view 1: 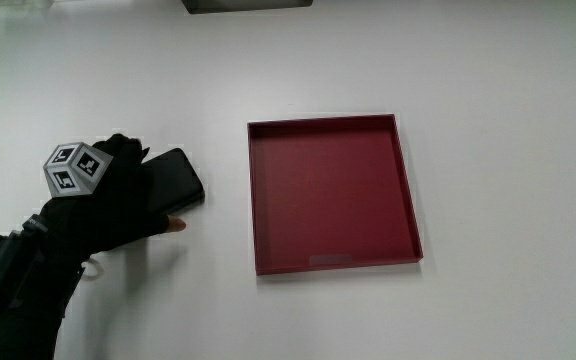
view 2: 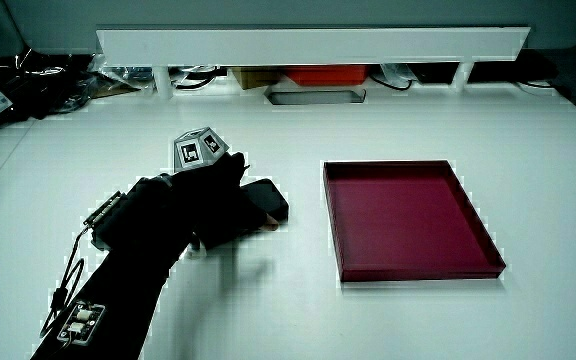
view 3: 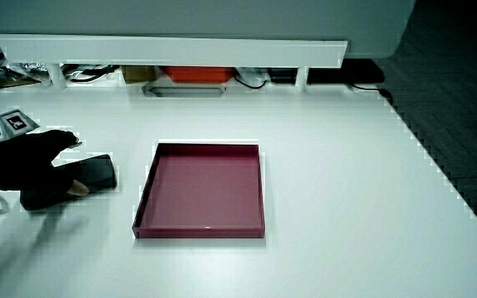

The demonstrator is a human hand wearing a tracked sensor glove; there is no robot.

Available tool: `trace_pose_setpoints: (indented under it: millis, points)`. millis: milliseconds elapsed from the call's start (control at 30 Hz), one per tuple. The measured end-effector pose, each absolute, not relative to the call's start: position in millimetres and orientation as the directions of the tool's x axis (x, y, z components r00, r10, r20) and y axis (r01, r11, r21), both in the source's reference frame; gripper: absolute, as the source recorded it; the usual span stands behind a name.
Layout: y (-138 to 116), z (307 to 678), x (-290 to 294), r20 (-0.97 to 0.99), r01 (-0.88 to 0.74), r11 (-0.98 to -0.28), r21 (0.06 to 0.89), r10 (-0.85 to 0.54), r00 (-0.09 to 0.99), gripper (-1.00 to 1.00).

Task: Pick battery from desk

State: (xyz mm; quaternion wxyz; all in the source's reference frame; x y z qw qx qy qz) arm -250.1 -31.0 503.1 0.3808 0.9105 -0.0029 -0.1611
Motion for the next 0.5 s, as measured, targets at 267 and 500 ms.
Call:
trace_pose_setpoints:
  millis: [267, 500]
  points:
    - [-27, 520, -252, -0.246, 0.078, -0.682, 0.727, -0.152, 0.957, 0.00]
    - [-26, 526, -259, -0.257, 0.081, -0.696, 0.714, -0.152, 0.954, 0.00]
